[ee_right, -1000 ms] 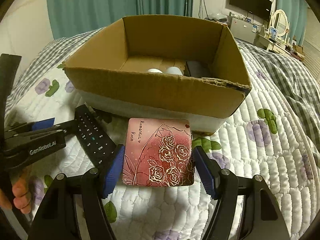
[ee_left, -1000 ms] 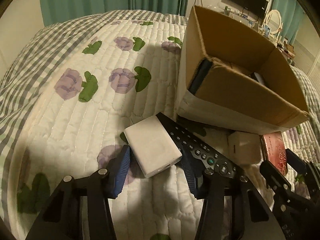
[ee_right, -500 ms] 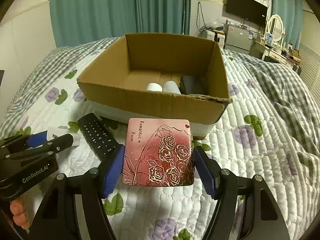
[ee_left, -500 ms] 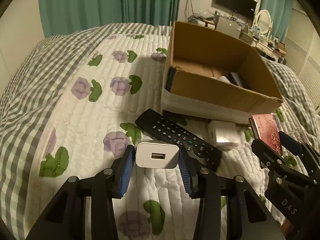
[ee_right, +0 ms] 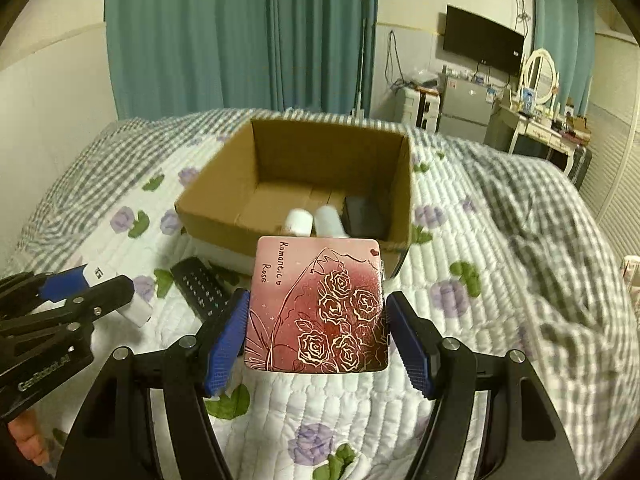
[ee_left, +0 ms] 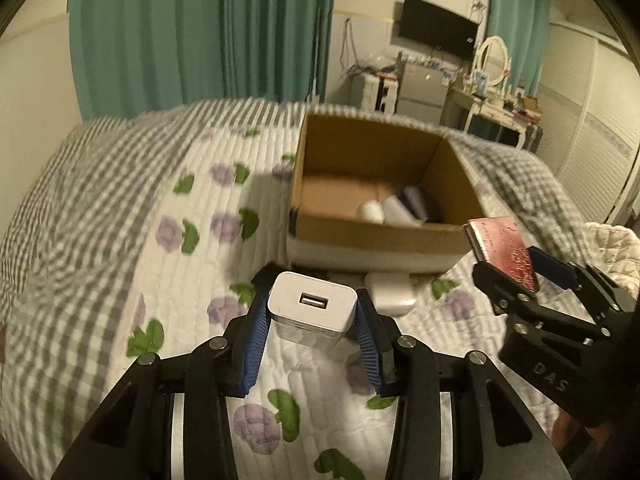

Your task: Organize rigid objects

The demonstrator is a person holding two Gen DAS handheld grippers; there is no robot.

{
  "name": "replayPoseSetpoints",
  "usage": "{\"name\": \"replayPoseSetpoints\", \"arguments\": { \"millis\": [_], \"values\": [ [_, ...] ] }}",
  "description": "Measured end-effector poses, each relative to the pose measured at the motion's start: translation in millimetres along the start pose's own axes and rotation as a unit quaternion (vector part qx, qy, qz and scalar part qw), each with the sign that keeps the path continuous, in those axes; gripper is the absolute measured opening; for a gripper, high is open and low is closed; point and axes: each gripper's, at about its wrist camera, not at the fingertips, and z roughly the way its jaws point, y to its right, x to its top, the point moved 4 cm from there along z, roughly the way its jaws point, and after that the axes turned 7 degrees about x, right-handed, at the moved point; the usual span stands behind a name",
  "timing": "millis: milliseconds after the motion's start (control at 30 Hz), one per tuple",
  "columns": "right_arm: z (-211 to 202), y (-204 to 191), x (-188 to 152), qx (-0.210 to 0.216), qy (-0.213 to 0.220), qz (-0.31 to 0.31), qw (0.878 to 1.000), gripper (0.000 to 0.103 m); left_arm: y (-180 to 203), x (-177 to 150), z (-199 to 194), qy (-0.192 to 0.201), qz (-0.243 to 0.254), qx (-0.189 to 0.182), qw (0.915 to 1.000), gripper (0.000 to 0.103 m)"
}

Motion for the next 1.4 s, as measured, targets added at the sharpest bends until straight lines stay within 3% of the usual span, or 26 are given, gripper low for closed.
{"name": "replayPoseSetpoints", "arguments": {
  "millis": [300,467,633,1100,1233,1400],
  "values": [
    [-24.3,13.3,62.2,-0.007,0.054,-0.014,0.998,0.069,18.0,54.2,-23.1,0.057,0.013,-0.015,0.9982,0.042],
    [-20.4,24.4,101.9,-0.006,0.076,-0.016,0.997,0.069,29.9,87.2,-9.9,0.073,0.024,-0.017,0.9969,0.042],
    [4.7,38.5,125.9,-0.005,0.07,-0.016,0.997,0.069,39.1,110.4,21.4,0.071,0.026,-0.02,0.997,0.042],
    [88.3,64.9,115.3,0.007,0.022,-0.019,1.0,0.069,50.4,102.0,117.0,0.002,0.039,-0.006,0.9992,0.043],
    [93.9,65.8,111.2,0.012,0.017,-0.018,1.0,0.069,49.4,100.2,125.1,-0.011,0.04,-0.002,0.9992,0.043],
    [97.4,64.8,111.3,0.012,0.012,-0.019,1.0,0.069,47.0,108.4,111.7,0.01,0.043,-0.006,0.999,0.045]
  ]
}}
